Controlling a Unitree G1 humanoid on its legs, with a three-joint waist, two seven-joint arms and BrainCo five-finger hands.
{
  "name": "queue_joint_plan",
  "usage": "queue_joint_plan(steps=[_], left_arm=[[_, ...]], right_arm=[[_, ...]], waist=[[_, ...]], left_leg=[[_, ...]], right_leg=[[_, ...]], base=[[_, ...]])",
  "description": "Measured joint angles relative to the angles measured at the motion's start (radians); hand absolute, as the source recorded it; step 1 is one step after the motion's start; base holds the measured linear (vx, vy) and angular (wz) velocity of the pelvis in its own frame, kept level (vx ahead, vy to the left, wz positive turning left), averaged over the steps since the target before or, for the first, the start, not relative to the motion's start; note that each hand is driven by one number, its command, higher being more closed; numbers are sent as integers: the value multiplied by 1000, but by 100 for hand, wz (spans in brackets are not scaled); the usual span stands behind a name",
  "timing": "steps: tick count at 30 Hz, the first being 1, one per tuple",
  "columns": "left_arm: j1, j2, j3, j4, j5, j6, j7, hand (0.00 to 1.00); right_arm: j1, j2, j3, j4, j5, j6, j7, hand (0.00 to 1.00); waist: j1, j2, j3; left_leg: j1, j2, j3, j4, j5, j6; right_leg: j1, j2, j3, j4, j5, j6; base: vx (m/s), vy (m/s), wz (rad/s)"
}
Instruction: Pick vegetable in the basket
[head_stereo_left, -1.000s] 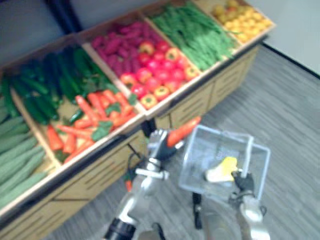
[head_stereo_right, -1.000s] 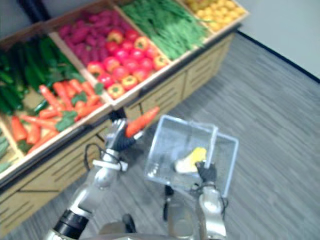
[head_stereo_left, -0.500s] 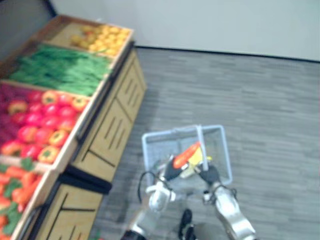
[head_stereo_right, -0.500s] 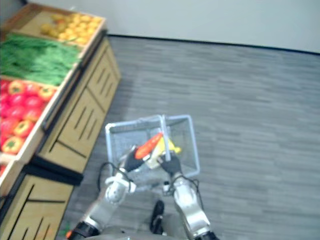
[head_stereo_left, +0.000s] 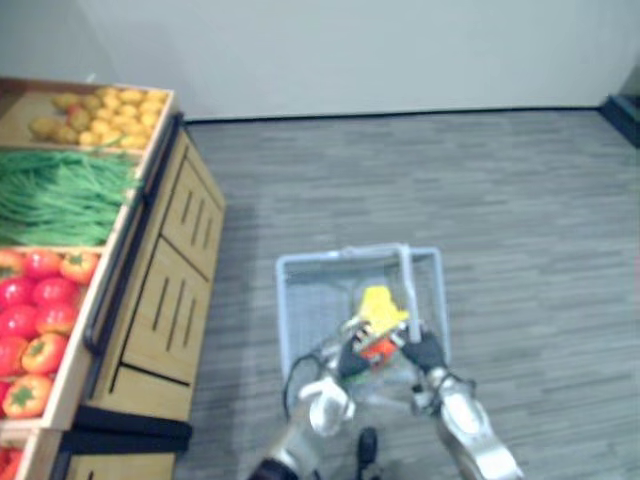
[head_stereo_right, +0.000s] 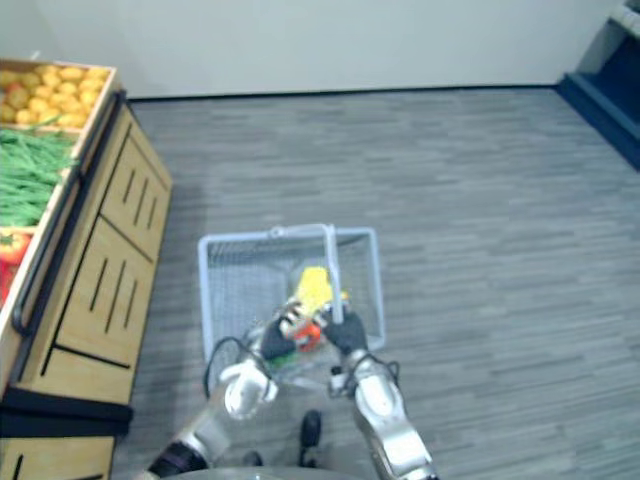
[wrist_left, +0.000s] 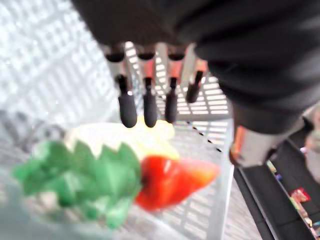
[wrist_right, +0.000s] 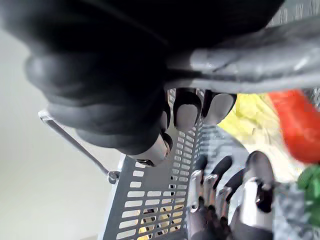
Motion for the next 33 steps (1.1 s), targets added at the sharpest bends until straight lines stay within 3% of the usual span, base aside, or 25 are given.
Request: queue_joint_plan(steps=[4,7,10,12,14,16,18,20,24,26,27,30,33], left_arm=[[17,-3,55,-116,-3,-1,-11,0],[30,-32,52,-208,-35,-29,-28,0],[40,-51,48,-243,-190,-63,-44,0],[40,-50,102,-319,-271,-91,-44,0],[33,-29,328,-432,-513,-138,-24,0],[33,22,452,-448,-701,-167,-4,0],[33,53,477,-398,-803,-172,-9,0],[33,53,487,-218,-934,-172,-68,0],[25,52,526,93,-1261,-102,-199,0],[17,54,547,215,-1274,-88,-207,0],[17,61,547,287,-1221,-86,-204,0],[19,85,548,428,-947,-76,-187,0],[26,87,565,534,-773,-52,-182,0]], right_arm=[[11,47,-107,131,-20,-3,11,100],[-25,111,-191,279,-26,23,11,100],[-83,152,-261,392,-101,38,7,100],[-136,155,-345,489,-134,42,-25,100],[-178,115,-520,661,-154,61,-91,100],[-176,79,-605,747,-151,73,-131,100],[-169,43,-661,801,-121,79,-163,100],[-169,16,-727,833,-87,92,-198,100],[-165,-29,-704,905,-101,108,-168,100],[-166,-29,-709,942,-96,102,-157,100],[-167,-23,-728,956,-92,96,-158,100],[-171,-19,-729,1020,-88,94,-144,100],[-173,-13,-732,1045,-89,76,-128,100]], waist=[[-1,14,-7],[-3,18,-8],[1,18,-8],[14,23,-10],[33,32,-13],[37,39,-14],[37,52,-20],[35,71,-32],[7,64,-39],[2,57,-40],[0,56,-40],[0,48,-41],[-1,47,-41]], left_leg=[[28,-20,13,-30,7,13],[6,-32,25,-30,12,34],[-5,-49,-2,-24,21,49],[-4,-51,-17,-17,21,52],[-5,-50,-32,-15,13,53],[-5,-53,-39,-17,10,53],[-7,-61,-61,-32,14,52],[3,-65,-65,-46,19,57],[31,-65,-65,-56,19,55],[42,-66,-65,-60,19,55],[55,-67,-65,-62,18,53],[65,-74,-62,-65,15,49],[68,-78,-56,-64,15,49]], right_leg=[[18,-13,18,-20,16,23],[-55,-35,19,79,-25,28],[-70,-57,-1,111,-42,31],[-37,-57,-9,60,-26,53],[21,-53,-24,-21,4,93],[43,-58,-42,-67,26,93],[43,-67,-66,-67,27,93],[48,-73,-83,-65,33,84],[66,-72,-96,-63,35,82],[71,-73,-99,-63,35,82],[85,-74,-100,-63,35,82],[97,-80,-98,-68,35,82],[98,-84,-92,-68,34,83]], base=[[-20,192,-10],[-81,128,-7],[-70,56,25],[-76,66,28],[-42,88,30],[17,91,23],[36,100,30],[80,108,18],[88,77,0],[58,65,3],[27,81,0],[-29,66,-1],[-29,35,-4]])
